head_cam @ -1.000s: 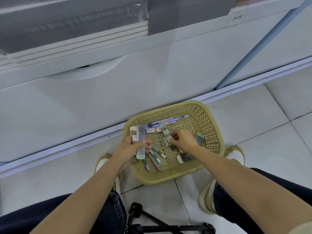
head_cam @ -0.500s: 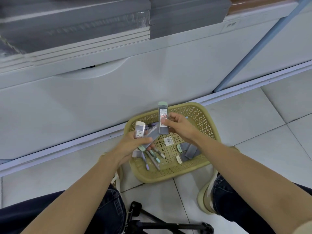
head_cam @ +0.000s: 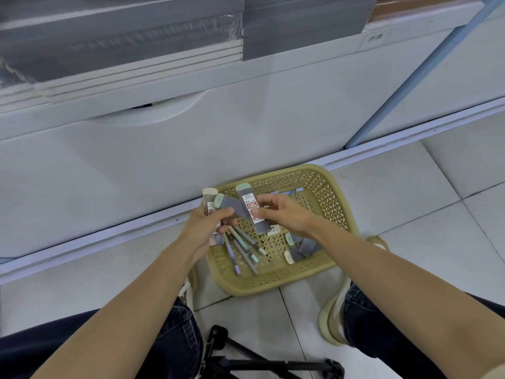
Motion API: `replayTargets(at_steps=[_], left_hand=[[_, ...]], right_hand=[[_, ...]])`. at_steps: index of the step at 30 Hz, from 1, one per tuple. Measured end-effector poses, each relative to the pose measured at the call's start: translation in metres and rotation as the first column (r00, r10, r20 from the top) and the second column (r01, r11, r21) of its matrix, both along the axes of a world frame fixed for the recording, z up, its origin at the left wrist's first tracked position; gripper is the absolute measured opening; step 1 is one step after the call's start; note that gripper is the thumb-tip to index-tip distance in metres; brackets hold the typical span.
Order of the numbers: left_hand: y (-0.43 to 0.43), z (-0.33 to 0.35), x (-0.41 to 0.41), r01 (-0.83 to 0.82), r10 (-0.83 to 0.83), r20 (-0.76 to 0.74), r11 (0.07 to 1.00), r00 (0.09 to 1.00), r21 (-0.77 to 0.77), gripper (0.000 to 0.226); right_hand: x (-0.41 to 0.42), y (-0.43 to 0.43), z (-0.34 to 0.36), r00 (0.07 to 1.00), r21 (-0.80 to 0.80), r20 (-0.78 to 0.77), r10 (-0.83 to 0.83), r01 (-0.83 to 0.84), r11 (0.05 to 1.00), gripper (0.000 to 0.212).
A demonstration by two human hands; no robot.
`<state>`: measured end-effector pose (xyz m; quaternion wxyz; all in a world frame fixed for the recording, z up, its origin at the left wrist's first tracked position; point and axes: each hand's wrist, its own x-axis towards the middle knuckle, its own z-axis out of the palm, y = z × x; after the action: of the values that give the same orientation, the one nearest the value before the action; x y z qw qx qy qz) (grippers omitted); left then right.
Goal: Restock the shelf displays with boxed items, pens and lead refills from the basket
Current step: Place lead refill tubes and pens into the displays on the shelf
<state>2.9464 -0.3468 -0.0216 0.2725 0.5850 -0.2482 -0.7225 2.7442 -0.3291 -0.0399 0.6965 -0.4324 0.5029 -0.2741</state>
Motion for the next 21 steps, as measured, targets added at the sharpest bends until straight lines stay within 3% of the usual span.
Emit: replayTargets(at_steps=[4,8,10,13,18,21], left_hand=[[-0.004,0.000,-0.009,-0.113,0.102,0.145,0.991,0.984,0.074,0.006],[-0.010,0.000,-0.011,-0.165,0.134,0.207,0.976,0.969,0.141,0.006],[-0.011,0.001,-0.009,-0.142,0.124,0.110,0.975,0.986,0.170,0.006],[-0.009,-0.002,-0.006,-0.147,0.158,-0.053,0.974,0.986,0.173,0.012],[-0.003,-0.004,-0.008,-0.150,0.149,0.016,0.985,0.989,0.086,0.009],[-0.006,-0.002,-0.006,-0.137,0.135,0.072,0.991,0.988,0.012,0.011]], right_hand=[[0.010,0.006,0.004,0.991,-0.180,-0.134,-0.028,0.004,0.984,0.027],[0.025,0.011,-0.001,0.930,-0.389,-0.363,0.064,-0.214,0.896,0.030],[0.026,0.010,0.000,0.941,-0.304,-0.333,0.063,-0.170,0.937,0.031],[0.021,0.006,0.003,0.987,-0.093,-0.161,0.009,-0.025,0.995,0.033],[0.017,0.000,-0.002,0.990,0.104,0.082,-0.112,0.104,0.989,0.028],[0.009,-0.003,-0.001,0.995,0.093,0.057,-0.082,0.077,0.993,0.021]])
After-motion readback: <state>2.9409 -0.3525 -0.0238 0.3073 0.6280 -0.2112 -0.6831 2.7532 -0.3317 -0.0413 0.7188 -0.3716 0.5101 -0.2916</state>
